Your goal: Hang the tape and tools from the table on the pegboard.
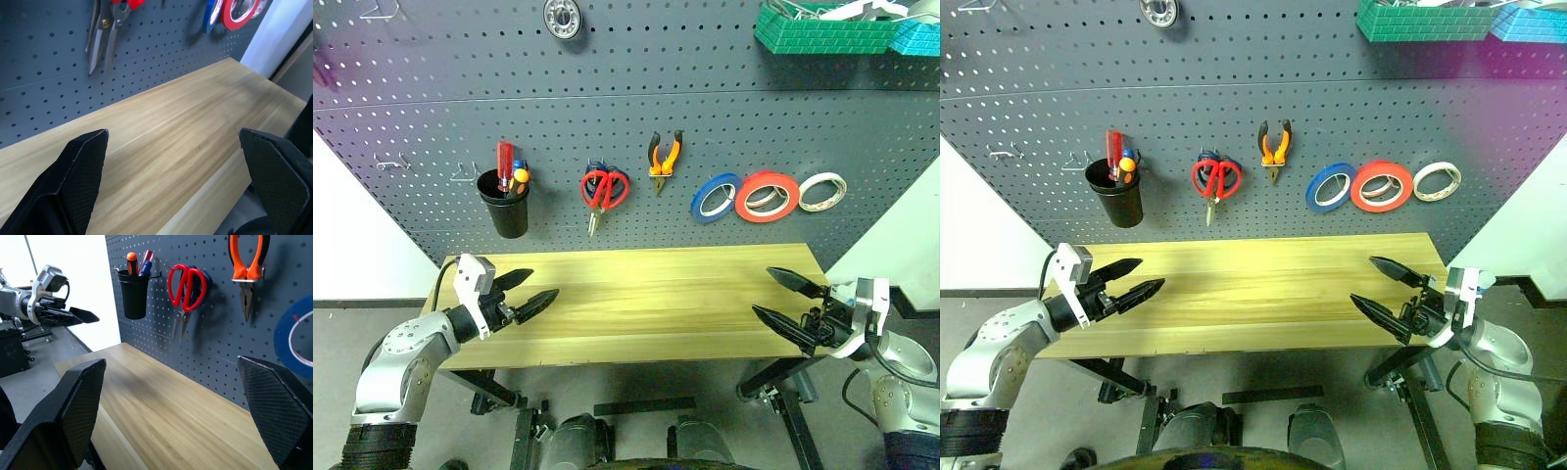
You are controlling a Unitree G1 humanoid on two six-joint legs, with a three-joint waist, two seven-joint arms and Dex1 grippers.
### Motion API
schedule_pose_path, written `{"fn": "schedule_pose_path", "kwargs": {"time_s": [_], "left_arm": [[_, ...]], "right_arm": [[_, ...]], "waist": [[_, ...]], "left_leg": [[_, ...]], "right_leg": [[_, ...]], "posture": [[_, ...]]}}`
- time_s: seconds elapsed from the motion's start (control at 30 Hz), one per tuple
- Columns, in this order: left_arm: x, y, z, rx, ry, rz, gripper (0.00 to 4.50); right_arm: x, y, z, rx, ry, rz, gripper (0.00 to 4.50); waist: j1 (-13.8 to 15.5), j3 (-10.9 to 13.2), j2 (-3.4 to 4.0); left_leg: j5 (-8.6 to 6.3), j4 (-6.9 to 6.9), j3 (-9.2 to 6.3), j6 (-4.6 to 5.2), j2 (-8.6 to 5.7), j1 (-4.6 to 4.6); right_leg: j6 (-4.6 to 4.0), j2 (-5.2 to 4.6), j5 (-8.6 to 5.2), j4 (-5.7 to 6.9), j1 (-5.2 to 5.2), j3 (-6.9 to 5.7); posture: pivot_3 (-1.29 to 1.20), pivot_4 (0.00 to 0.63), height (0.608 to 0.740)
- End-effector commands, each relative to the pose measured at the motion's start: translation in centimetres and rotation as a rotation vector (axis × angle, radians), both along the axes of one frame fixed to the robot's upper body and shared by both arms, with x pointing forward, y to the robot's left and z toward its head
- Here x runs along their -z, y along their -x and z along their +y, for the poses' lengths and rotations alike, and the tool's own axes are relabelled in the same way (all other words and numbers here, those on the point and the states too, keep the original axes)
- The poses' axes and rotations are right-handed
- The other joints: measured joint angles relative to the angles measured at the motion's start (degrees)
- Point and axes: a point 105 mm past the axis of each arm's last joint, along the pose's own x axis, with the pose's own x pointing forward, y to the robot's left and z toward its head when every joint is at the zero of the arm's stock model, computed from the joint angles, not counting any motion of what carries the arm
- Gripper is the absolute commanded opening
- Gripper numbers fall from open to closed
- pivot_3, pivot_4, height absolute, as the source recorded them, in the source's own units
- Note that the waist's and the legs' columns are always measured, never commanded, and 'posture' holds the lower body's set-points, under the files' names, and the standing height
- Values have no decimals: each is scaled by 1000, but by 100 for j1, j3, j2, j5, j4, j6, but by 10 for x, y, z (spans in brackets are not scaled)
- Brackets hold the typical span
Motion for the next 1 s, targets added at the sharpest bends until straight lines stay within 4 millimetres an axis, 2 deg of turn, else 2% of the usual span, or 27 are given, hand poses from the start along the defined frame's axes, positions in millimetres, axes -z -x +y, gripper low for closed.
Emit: {"fn": "schedule_pose_path", "kwargs": {"time_s": [0.03, 0.7, 1.0], "left_arm": [[-11, -2, -5, 25, 1, -41, 4473], [-18, -7, -9, 26, -4, -55, 4473], [-14, -10, -4, 18, 0, -49, 4473]], "right_arm": [[-13, 0, 3, -10, -7, -45, 4500], [-21, -4, 9, -10, -5, -44, 4500], [-20, -5, 10, -15, -6, -44, 4500]], "waist": [[0, 0, 0], [-2, -1, -2], [0, -1, -2]], "left_leg": [[0, -1, 1, 0, 0, 0], [-1, -5, 3, 1, 0, -1], [-1, -6, 4, 1, 0, -1]], "right_leg": [[0, 0, 0, 0, 0, 0], [-1, -1, 0, -5, -2, 3], [-1, -1, 0, -6, -3, 3]], "posture": [[-149, 0, 740], [-150, 0, 740], [-152, 0, 740]]}}
